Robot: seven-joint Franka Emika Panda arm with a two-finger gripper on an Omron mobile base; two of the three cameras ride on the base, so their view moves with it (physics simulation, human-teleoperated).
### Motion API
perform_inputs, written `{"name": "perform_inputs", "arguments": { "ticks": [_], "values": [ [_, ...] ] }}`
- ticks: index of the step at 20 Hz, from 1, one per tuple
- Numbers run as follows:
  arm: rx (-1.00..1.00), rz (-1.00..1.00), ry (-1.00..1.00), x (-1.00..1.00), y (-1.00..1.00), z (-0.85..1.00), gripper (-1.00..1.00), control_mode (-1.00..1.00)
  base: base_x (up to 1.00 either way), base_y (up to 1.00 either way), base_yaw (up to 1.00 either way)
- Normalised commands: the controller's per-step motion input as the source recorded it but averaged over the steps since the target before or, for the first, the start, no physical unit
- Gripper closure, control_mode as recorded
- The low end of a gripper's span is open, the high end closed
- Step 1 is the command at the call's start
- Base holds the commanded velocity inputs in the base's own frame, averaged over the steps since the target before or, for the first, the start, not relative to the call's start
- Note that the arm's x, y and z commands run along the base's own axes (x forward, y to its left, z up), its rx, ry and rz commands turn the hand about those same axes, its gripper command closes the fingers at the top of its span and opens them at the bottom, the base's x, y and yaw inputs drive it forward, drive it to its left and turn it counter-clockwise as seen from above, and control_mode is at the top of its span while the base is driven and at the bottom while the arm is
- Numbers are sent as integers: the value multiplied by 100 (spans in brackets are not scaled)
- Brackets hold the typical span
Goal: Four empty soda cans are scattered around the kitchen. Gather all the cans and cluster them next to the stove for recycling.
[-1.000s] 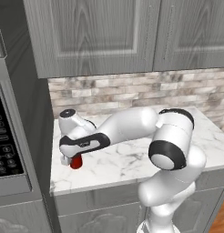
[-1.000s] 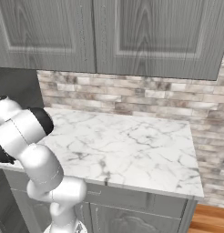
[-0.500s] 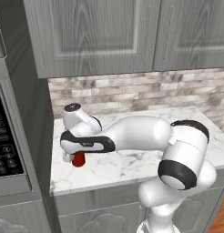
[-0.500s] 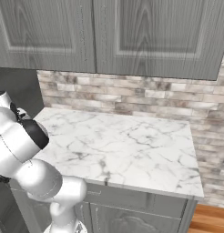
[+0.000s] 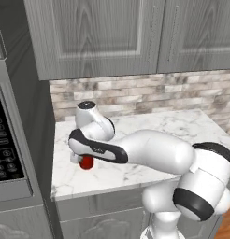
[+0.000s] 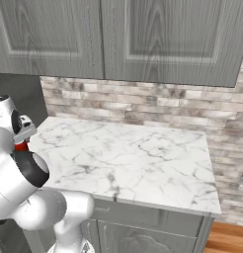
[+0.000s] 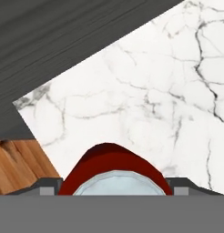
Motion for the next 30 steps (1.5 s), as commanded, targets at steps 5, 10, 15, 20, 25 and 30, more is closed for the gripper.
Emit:
{"name": "perform_inputs", "arguments": {
  "ticks": [5,10,15,20,25,30],
  "values": [
    [0,-11,1,-20,-34,20,100,-100,0,0,0],
    [0,-9,12,-10,-31,18,100,-100,0,0,0],
    [0,-11,14,-13,-27,16,100,-100,0,0,0],
    [-1,-10,5,-17,-25,11,100,-100,0,0,0],
    [-1,-8,2,-8,-13,4,100,100,-3,-7,-4],
    [0,0,0,0,0,0,100,100,-4,-8,-2]
  ]
}}
